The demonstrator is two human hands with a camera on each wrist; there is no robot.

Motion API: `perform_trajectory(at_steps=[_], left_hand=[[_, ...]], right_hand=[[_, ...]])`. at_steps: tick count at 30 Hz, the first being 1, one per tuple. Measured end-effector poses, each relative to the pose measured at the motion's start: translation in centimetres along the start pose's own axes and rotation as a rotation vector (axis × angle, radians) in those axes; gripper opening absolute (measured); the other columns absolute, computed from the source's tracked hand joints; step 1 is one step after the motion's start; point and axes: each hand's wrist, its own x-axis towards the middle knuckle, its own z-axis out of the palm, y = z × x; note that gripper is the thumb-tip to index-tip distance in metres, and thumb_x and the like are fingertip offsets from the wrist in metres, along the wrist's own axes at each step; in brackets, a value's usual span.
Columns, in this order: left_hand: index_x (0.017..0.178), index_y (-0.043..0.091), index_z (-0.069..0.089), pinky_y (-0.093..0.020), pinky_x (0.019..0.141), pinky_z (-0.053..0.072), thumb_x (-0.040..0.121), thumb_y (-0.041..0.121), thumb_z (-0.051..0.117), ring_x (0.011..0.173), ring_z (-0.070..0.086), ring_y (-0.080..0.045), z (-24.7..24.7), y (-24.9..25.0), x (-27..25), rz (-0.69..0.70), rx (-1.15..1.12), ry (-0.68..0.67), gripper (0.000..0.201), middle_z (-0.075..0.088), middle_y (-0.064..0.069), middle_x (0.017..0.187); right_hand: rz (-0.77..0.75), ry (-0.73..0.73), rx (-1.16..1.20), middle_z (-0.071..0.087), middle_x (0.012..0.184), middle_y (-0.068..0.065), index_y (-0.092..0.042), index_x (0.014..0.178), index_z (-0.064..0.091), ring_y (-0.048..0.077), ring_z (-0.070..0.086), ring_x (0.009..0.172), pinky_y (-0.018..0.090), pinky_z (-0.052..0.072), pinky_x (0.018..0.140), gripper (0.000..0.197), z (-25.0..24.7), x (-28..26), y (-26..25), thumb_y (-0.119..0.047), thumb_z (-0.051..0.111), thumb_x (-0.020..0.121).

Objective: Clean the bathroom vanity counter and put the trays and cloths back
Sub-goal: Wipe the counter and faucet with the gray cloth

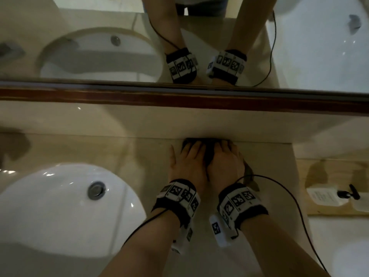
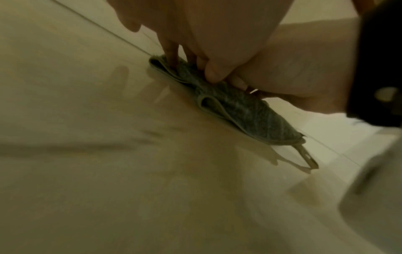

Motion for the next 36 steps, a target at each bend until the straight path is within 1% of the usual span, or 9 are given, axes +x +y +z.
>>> perform_trajectory(at_steps=[3, 6, 10, 13, 18, 24, 29, 33, 36], left_hand=[[0.151, 0.036, 0.008, -0.054, 0.112, -0.02, 0.098, 0.037, 0.029, 0.146, 0.003, -0.009, -1.1, -3.8, -0.9, -0.031, 0.011, 0.022, 0.057, 0.004, 0.016, 0.158], [0.15, 0.036, 0.007, -0.053, 0.111, -0.02, 0.097, 0.036, 0.031, 0.146, 0.003, -0.008, -2.0, -7.8, -1.7, -0.078, 0.03, 0.027, 0.058, 0.004, 0.017, 0.158], [0.15, 0.036, 0.008, -0.054, 0.114, -0.014, 0.095, 0.033, 0.034, 0.146, 0.004, -0.009, -3.9, -13.0, -3.0, -0.144, 0.06, 0.052, 0.061, 0.005, 0.016, 0.157], [0.151, 0.033, 0.008, -0.051, 0.116, -0.012, 0.096, 0.034, 0.032, 0.146, 0.005, -0.012, -4.5, -14.3, -3.5, -0.158, 0.06, 0.046, 0.06, 0.006, 0.013, 0.157], [0.152, 0.022, 0.014, -0.045, 0.119, -0.004, 0.099, 0.035, 0.028, 0.146, 0.008, -0.02, -3.7, -12.1, -3.1, -0.169, -0.002, 0.084, 0.056, 0.013, 0.003, 0.158], [0.154, 0.021, 0.009, -0.046, 0.119, -0.003, 0.099, 0.036, 0.027, 0.146, 0.006, -0.025, -2.1, -5.6, -1.6, -0.014, 0.019, -0.016, 0.06, 0.008, 0.001, 0.16], [0.154, 0.022, 0.005, -0.048, 0.118, -0.008, 0.098, 0.036, 0.029, 0.147, 0.001, -0.025, 0.1, 1.6, 0.3, 0.06, 0.054, -0.104, 0.062, 0.002, 0.002, 0.16], [0.153, 0.019, -0.001, -0.048, 0.118, -0.009, 0.099, 0.033, 0.03, 0.147, -0.003, -0.025, 1.6, 3.8, 0.2, 0.062, 0.08, -0.08, 0.064, -0.002, 0.001, 0.16], [0.152, 0.018, -0.006, -0.047, 0.116, -0.012, 0.098, 0.037, 0.019, 0.147, -0.007, -0.024, 2.6, 3.6, -0.2, 0.066, 0.123, -0.048, 0.063, -0.006, 0.0, 0.16]], right_hand=[[-0.074, -0.005, 0.025, 0.065, 0.116, 0.019, -0.003, 0.113, 0.066, 0.037, 0.058, 0.112, 0.045, 0.049, 0.091, 0.043, 0.5, -0.5, -3.9, -0.022, 0.055, 0.076], [-0.12, 0.004, 0.021, 0.063, 0.119, 0.02, -0.003, 0.116, 0.066, 0.037, 0.058, 0.113, 0.044, 0.048, 0.092, 0.046, 1.4, -0.9, -7.9, -0.026, 0.065, 0.075], [-0.216, -0.097, -0.039, 0.038, 0.146, 0.02, -0.005, 0.141, 0.04, 0.035, 0.032, 0.136, 0.044, 0.027, 0.113, 0.063, 2.8, -1.0, -13.3, -0.039, 0.046, 0.089], [-0.212, -0.108, -0.062, 0.031, 0.15, 0.019, -0.005, 0.145, 0.031, 0.034, 0.024, 0.139, 0.043, 0.02, 0.116, 0.063, 3.0, -1.4, -14.6, -0.038, 0.04, 0.091], [-0.189, -0.093, 0.051, 0.022, 0.156, 0.011, -0.01, 0.149, 0.027, 0.028, 0.024, 0.141, 0.038, 0.026, 0.114, 0.063, 1.3, -2.0, -11.4, -0.033, 0.045, 0.093], [-0.018, -0.088, 0.066, 0.033, 0.151, 0.011, -0.008, 0.143, 0.038, 0.027, 0.034, 0.135, 0.032, 0.031, 0.11, 0.061, -0.8, -1.5, -4.1, -0.023, 0.053, 0.085], [0.079, -0.034, 0.12, 0.048, 0.137, 0.021, 0.001, 0.128, 0.054, 0.036, 0.049, 0.117, 0.039, 0.041, 0.1, 0.052, -2.0, -0.7, 3.1, -0.009, 0.057, 0.076], [0.047, -0.069, 0.119, 0.033, 0.149, 0.019, -0.001, 0.143, 0.037, 0.036, 0.036, 0.131, 0.04, 0.032, 0.11, 0.067, -1.2, -0.9, 6.0, -0.015, 0.053, 0.079], [-0.019, -0.085, 0.108, 0.02, 0.156, 0.02, -0.001, 0.149, 0.022, 0.036, 0.022, 0.142, 0.043, 0.022, 0.116, 0.074, -0.1, -2.2, 6.1, -0.029, 0.043, 0.084]])
